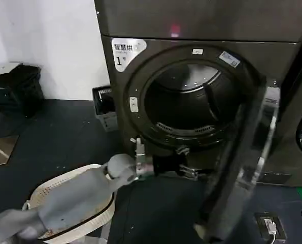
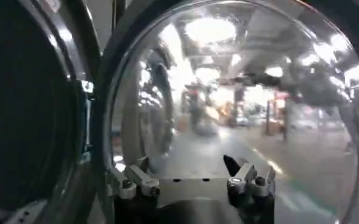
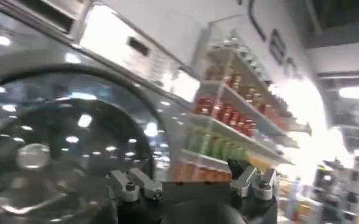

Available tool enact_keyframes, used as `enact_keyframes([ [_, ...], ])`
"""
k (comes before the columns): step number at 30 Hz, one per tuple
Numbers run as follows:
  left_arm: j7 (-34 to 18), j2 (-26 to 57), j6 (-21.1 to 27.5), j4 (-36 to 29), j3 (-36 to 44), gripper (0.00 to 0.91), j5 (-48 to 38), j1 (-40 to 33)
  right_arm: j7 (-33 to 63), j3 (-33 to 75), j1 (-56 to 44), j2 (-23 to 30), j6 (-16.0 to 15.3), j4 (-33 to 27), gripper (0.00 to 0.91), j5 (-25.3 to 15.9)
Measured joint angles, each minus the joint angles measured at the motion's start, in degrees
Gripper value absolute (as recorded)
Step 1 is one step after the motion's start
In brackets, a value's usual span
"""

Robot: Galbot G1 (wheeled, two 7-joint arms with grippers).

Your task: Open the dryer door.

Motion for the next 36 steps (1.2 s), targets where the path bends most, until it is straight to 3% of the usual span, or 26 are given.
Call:
enact_keyframes([
  [5,-0.55,-2.04,-0.55,0.19,2.89,0.907,0.34,-1.68,3.13,5.34,-1.37,-0.22,-3.19,-1.18,0.907,-0.10],
  [11,-2.50,-4.98,-0.51,0.69,6.35,0.907,-0.80,-3.76,4.21,11.10,-3.30,-0.52,-3.82,-2.45,0.907,-0.55],
  [24,-6.23,-14.61,-0.47,6.73,13.86,0.907,-2.12,-8.76,4.14,22.40,-6.74,-2.31,-1.84,-7.70,0.907,-1.86],
  [36,-11.04,-27.67,-0.83,15.47,15.85,0.907,-0.71,-10.45,2.70,25.47,-7.51,-2.85,-0.71,-10.43,0.907,-1.92],
])
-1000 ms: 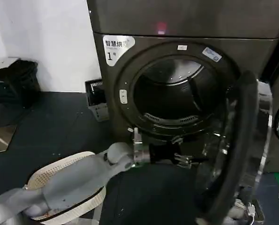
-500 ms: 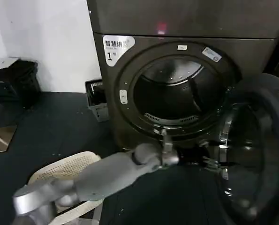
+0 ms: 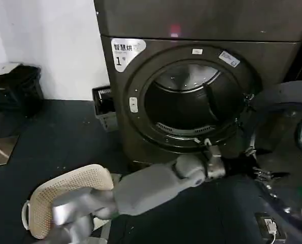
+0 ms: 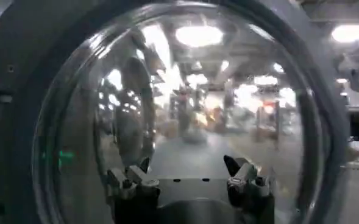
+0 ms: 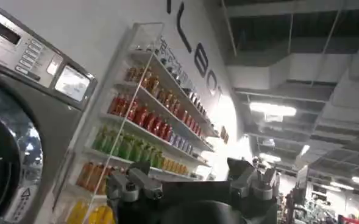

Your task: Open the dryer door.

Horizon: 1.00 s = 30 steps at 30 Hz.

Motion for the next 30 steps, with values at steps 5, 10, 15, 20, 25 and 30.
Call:
enact_keyframes([
  [5,-1.52,-4.63,-1.39,3.56,-0.24,0.907,2.13,-0.52,-0.28,1.16,-0.49,-0.08,0.34,-0.56,0.907,0.00],
  [10,-2.75,-8.12,-2.17,6.80,-0.69,0.907,3.43,-0.33,-0.42,1.57,-0.57,-0.11,0.36,-0.77,0.907,0.00],
  [15,-3.36,-7.99,-2.38,8.92,-1.26,0.907,3.96,-0.58,-0.62,1.43,-0.31,-0.11,0.33,-0.89,0.907,-0.02],
  [20,-4.10,-7.99,-2.50,9.68,-2.35,0.907,4.42,-0.55,-0.98,1.45,-0.32,-0.11,0.27,-0.89,0.907,-0.04],
  [25,-4.73,-7.99,-3.63,9.02,-2.85,0.907,6.06,-0.60,-1.27,1.56,-0.35,-0.22,0.27,-1.16,0.907,-0.24],
  [30,-6.74,-7.99,-7.44,8.40,-2.88,0.907,8.50,-0.43,-1.36,1.56,-0.45,-0.30,0.27,-1.32,0.907,-0.30],
])
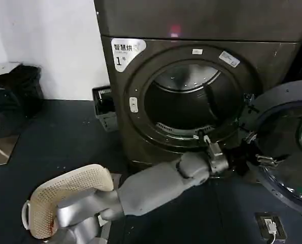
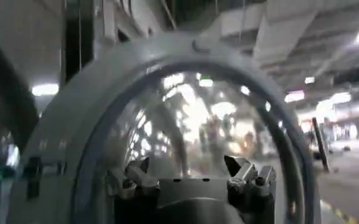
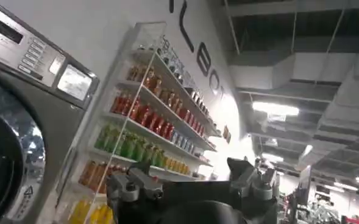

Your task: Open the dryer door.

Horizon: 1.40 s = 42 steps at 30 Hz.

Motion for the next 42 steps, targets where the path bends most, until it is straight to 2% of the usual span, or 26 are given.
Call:
enact_keyframes([
  [7,-3.11,0.01,-7.12,-3.21,0.39,0.907,0.91,1.07,-0.44,-0.22,0.16,-0.24,-0.13,0.47,0.907,-0.26],
  [11,-3.41,0.19,-9.52,-5.69,0.10,0.907,0.58,2.14,-0.67,-0.30,0.30,-0.33,-0.16,0.58,0.907,-0.63],
  [18,-2.28,9.10,-13.39,-11.62,0.00,0.907,-4.30,3.28,-0.94,-0.15,0.43,-0.57,-0.14,0.45,0.907,-1.44],
  [31,-4.64,27.10,-13.69,-25.72,-2.63,0.907,-4.43,3.71,-1.36,1.41,0.42,-1.33,-0.14,1.16,0.907,-1.57],
  [42,-2.77,47.44,-11.78,-37.77,-6.29,0.907,-5.10,5.64,-1.34,2.83,0.82,-1.83,-0.16,2.22,0.907,-3.21],
])
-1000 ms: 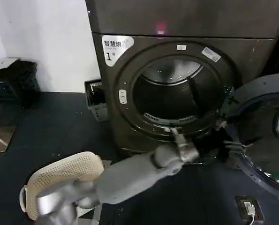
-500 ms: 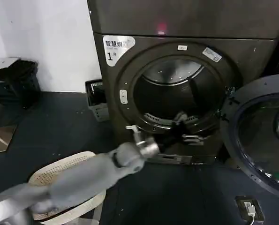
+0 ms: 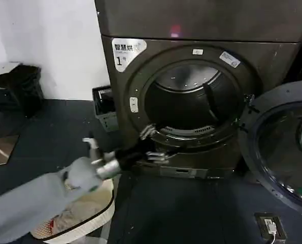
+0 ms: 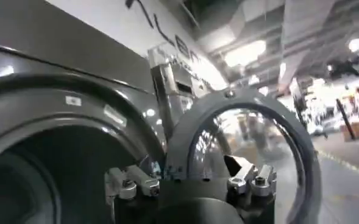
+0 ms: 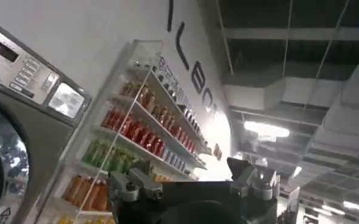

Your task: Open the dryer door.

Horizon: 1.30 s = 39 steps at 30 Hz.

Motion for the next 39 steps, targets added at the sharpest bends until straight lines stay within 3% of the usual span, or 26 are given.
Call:
enact_keyframes([
  [9,1.81,14.87,2.78,-7.48,-6.24,0.907,1.31,6.56,-0.24,0.11,0.64,-0.73,-0.05,0.00,0.907,-1.22],
  [18,2.81,28.38,10.13,-11.75,-17.60,0.907,5.95,20.44,-0.97,-1.26,2.58,-1.30,1.31,-0.93,0.907,-3.90],
  [28,2.89,40.68,17.79,-8.96,-24.01,0.907,13.21,28.45,-1.41,-2.18,4.75,-1.92,2.40,-2.56,0.907,-5.95],
  [39,8.62,48.95,18.30,-2.07,-24.96,0.907,22.96,34.61,-1.91,-1.53,4.56,-2.44,2.82,-4.17,0.907,-5.99],
])
